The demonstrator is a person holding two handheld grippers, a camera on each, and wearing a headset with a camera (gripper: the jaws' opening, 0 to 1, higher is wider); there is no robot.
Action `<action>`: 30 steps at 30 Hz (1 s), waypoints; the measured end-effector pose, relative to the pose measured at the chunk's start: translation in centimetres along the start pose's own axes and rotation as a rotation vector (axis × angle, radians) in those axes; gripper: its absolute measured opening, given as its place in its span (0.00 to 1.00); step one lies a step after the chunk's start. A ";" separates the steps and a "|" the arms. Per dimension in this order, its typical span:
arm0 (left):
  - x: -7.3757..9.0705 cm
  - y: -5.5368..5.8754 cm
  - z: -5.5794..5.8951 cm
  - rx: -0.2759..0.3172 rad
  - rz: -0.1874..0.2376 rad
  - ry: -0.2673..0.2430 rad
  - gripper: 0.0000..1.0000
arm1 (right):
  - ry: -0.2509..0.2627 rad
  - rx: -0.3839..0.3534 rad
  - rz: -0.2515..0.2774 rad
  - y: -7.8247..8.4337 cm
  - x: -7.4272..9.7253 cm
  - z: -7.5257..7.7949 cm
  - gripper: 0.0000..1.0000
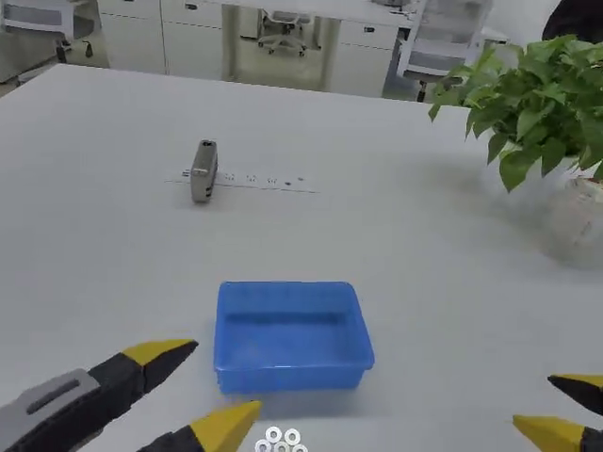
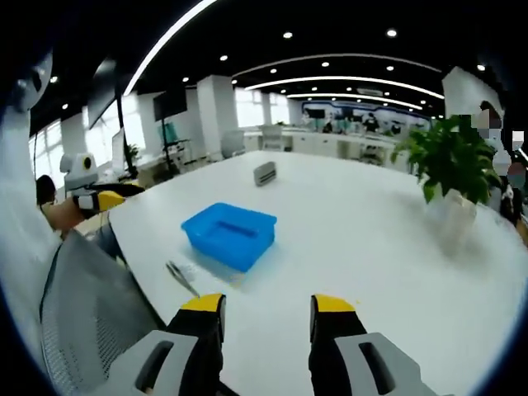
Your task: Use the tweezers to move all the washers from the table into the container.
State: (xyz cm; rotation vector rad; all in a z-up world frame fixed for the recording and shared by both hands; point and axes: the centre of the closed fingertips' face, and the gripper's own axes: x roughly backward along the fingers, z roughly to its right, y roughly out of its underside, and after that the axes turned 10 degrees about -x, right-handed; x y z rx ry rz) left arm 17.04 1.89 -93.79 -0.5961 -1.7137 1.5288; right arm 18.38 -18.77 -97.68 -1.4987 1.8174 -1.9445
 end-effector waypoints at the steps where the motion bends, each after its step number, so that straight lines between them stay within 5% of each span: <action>1: -0.3 0.3 0.1 0.023 -0.006 0.026 0.23 | -0.039 0.025 -0.025 0.1 -0.7 -1.0 0.32; 4: -1.3 2.2 0.4 0.134 -0.067 0.120 0.21 | -0.200 0.066 -0.055 0.3 -3.8 -4.5 0.03; 6: -2.0 3.3 0.1 0.124 -0.116 0.126 0.18 | -0.225 0.056 -0.065 0.5 -5.3 -5.3 0.00; 9: -3.0 4.2 1.2 0.100 -0.171 0.209 0.12 | -0.273 0.130 -0.163 2.1 -7.8 -6.7 0.03; 12: -3.7 5.3 2.0 0.076 -0.250 0.279 0.10 | -0.283 0.192 -0.238 3.7 -9.4 -7.2 0.03; 16: -4.4 6.0 1.7 -0.006 -0.316 0.292 0.10 | -0.286 0.234 -0.309 5.1 -10.9 -7.1 0.05; 20: -4.9 6.5 1.5 -0.058 -0.370 0.305 0.10 | -0.257 0.264 -0.322 5.4 -11.7 -6.5 0.07; 26: -5.1 8.9 2.0 -0.181 -0.502 0.362 0.15 | -0.247 0.338 -0.383 6.4 -12.2 -6.0 0.07; 30: -5.3 10.4 2.0 -0.294 -0.582 0.380 0.16 | -0.259 0.361 -0.358 6.0 -12.4 -6.2 0.04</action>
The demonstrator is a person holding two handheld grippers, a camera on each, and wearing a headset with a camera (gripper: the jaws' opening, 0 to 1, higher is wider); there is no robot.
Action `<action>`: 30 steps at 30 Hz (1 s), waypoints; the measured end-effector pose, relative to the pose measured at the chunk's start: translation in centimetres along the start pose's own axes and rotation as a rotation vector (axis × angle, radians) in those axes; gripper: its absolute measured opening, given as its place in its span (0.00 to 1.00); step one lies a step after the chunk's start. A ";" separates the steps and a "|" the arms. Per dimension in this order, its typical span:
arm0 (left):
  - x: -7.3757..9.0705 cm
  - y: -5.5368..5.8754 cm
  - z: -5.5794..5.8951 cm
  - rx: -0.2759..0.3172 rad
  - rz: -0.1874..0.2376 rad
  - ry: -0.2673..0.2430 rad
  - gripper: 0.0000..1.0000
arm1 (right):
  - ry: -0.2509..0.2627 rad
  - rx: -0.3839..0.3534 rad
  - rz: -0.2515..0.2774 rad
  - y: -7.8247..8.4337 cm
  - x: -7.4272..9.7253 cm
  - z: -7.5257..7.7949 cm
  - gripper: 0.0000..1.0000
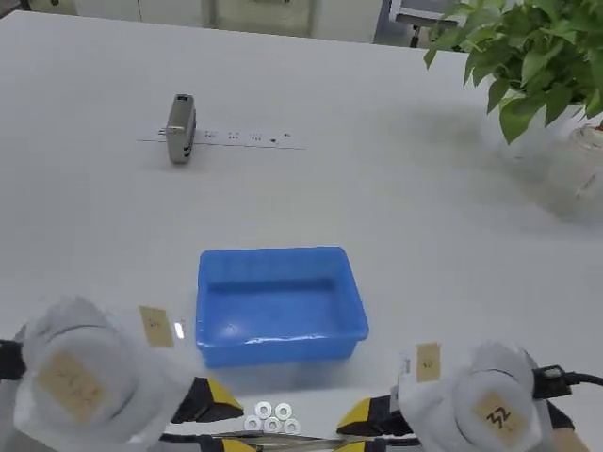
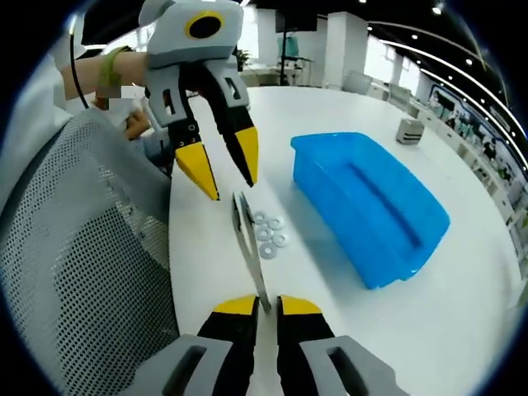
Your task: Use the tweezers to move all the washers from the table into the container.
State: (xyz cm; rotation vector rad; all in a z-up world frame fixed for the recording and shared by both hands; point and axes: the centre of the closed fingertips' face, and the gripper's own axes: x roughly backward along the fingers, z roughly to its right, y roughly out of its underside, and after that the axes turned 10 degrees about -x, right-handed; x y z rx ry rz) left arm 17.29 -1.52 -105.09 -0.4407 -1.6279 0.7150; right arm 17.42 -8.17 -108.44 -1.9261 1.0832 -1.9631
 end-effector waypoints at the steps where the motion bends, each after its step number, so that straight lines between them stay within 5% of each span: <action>1: -0.3 0.4 -0.1 -0.029 -0.026 -0.005 0.16 | -0.002 0.014 -0.001 0.0 0.0 -0.1 0.04; 6: -0.8 1.3 -0.3 -0.067 -0.069 0.013 0.14 | -0.012 0.116 -0.027 0.2 0.2 -1.0 0.00; 12: -1.2 1.9 0.2 -0.134 -0.093 0.065 0.11 | -0.042 0.160 0.033 -1.3 1.3 -2.4 0.00; 30: 0.7 1.3 0.3 -0.129 0.003 0.057 0.06 | -0.103 0.275 0.121 -7.7 4.7 -5.3 0.00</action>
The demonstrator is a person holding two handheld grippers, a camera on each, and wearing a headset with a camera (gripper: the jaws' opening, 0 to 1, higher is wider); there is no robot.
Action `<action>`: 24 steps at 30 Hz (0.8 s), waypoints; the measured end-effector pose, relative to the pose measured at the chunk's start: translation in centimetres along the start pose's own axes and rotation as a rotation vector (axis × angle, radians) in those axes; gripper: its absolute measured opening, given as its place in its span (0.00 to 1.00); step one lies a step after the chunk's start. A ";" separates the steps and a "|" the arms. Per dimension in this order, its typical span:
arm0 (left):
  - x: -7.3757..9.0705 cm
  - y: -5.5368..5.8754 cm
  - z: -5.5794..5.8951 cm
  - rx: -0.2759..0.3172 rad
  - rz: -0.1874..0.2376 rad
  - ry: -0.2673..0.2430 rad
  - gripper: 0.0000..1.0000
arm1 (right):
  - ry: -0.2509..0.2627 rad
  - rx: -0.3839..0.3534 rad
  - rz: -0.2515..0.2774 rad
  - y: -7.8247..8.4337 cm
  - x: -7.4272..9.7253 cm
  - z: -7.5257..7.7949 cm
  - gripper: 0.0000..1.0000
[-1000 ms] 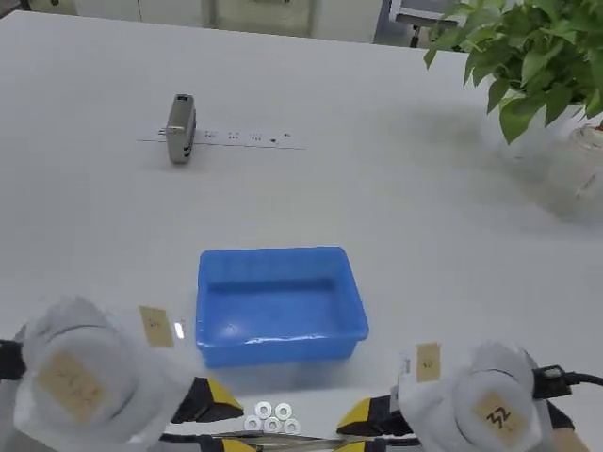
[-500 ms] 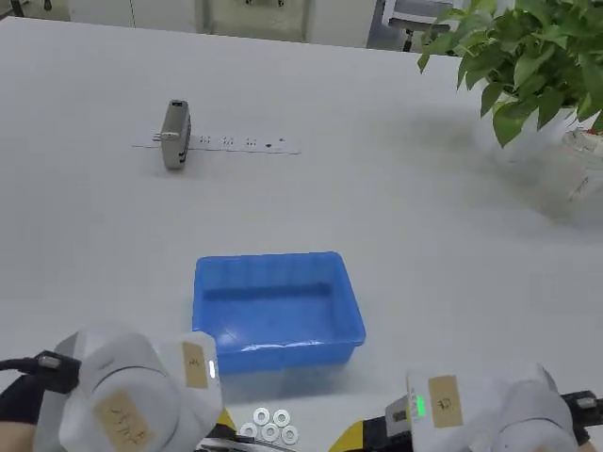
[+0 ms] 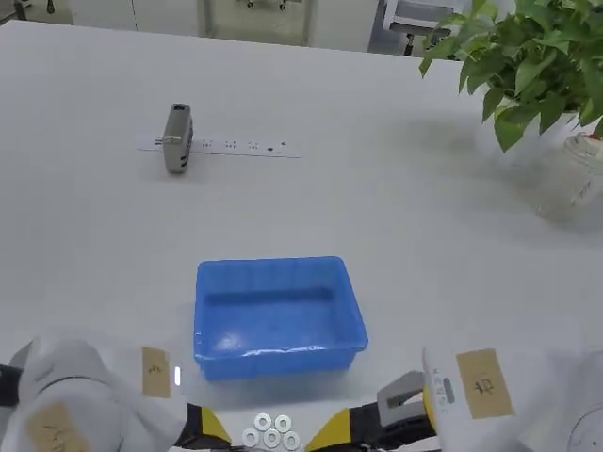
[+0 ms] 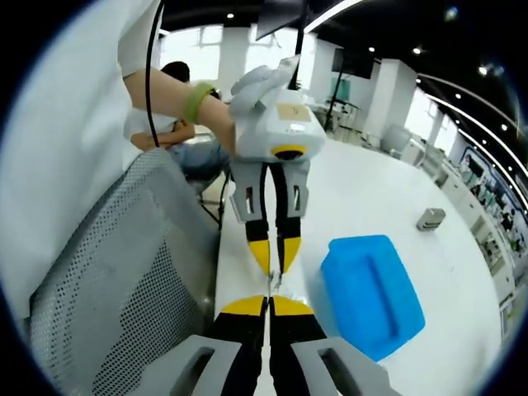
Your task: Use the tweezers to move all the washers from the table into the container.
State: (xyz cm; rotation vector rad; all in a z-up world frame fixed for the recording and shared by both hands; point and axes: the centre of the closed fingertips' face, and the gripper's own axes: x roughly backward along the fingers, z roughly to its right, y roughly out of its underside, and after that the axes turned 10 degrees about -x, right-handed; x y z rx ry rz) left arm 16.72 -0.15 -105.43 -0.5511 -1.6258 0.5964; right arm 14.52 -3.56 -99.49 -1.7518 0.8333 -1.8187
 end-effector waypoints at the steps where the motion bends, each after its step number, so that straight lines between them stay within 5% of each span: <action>1: 0.0 0.0 0.0 0.000 0.001 -0.001 0.06 | -0.005 0.007 0.009 -0.5 -0.1 0.1 0.00; 15: 1.4 0.4 -0.2 0.039 0.016 -0.043 0.16 | -0.059 0.034 0.102 -5.4 -2.5 1.4 0.00; 20: 3.2 -0.2 -0.7 0.063 0.058 -0.074 0.15 | -0.087 0.022 0.129 -6.4 -3.4 1.5 0.00; 24: 5.0 -1.8 -1.4 0.066 0.143 -0.094 0.13 | -0.105 0.017 0.147 -7.1 -4.1 1.4 0.00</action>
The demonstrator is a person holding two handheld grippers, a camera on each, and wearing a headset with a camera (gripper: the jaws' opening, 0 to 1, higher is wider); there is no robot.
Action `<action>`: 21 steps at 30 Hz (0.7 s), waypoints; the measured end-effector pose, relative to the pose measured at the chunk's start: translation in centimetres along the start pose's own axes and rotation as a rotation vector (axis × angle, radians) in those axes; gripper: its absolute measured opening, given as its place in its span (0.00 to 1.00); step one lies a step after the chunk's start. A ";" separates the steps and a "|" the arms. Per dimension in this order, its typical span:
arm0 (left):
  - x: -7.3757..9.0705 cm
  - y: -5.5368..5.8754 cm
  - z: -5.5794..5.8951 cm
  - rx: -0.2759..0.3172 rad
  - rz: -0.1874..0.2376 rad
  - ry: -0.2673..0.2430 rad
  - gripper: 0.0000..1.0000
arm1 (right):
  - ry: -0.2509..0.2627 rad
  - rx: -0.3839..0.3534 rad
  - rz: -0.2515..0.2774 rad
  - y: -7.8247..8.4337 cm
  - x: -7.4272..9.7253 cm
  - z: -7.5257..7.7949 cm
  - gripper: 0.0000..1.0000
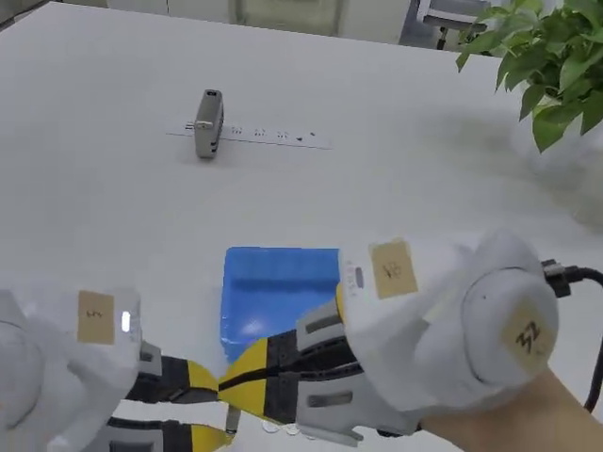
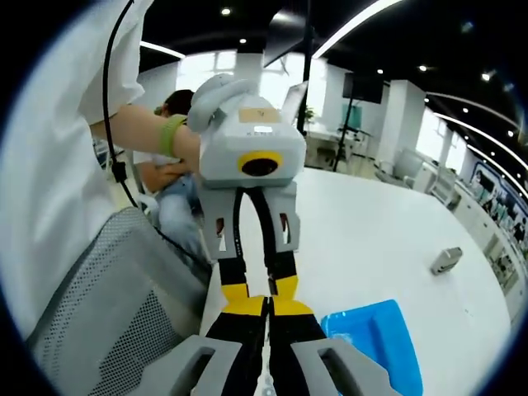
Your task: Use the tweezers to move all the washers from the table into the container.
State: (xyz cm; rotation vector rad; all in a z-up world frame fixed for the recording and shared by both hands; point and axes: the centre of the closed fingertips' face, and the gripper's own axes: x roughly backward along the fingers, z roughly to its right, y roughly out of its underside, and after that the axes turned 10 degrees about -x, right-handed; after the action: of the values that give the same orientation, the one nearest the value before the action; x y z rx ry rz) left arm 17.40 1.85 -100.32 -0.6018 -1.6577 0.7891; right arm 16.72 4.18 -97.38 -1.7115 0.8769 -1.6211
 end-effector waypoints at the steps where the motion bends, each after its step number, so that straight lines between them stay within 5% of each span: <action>1: 0.3 -0.5 -0.1 -0.003 0.021 0.003 0.11 | -0.004 -0.004 0.005 -0.1 -0.2 0.0 0.00; 3: 0.7 -1.2 -0.1 -0.014 0.051 0.017 0.06 | -0.006 -0.005 0.011 -0.3 -0.5 0.0 0.00; 6: 0.5 0.0 0.1 -0.001 -0.002 0.063 0.02 | -0.007 -0.028 0.031 -0.4 -0.8 0.0 0.00; 9: 0.4 -0.1 -0.1 -0.023 0.001 0.057 0.02 | 0.005 -0.042 0.007 0.5 -1.4 0.0 0.00; 12: 0.4 -0.1 0.0 -0.031 0.003 0.061 0.02 | 0.016 -0.110 0.067 0.5 -1.1 0.0 0.00; 15: 0.4 0.0 -0.1 -0.029 0.017 0.062 0.01 | 0.075 -0.172 0.056 2.1 -0.8 0.7 0.06; 21: 0.4 -0.3 -0.5 -0.043 0.043 0.063 0.01 | 0.114 -0.260 0.000 5.8 -0.8 0.4 0.25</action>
State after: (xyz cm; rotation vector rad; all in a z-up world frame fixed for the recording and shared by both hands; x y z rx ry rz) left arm 17.81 2.03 -99.79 -0.6873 -1.6124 0.7595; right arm 16.82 1.41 -102.58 -1.8030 1.1879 -1.6772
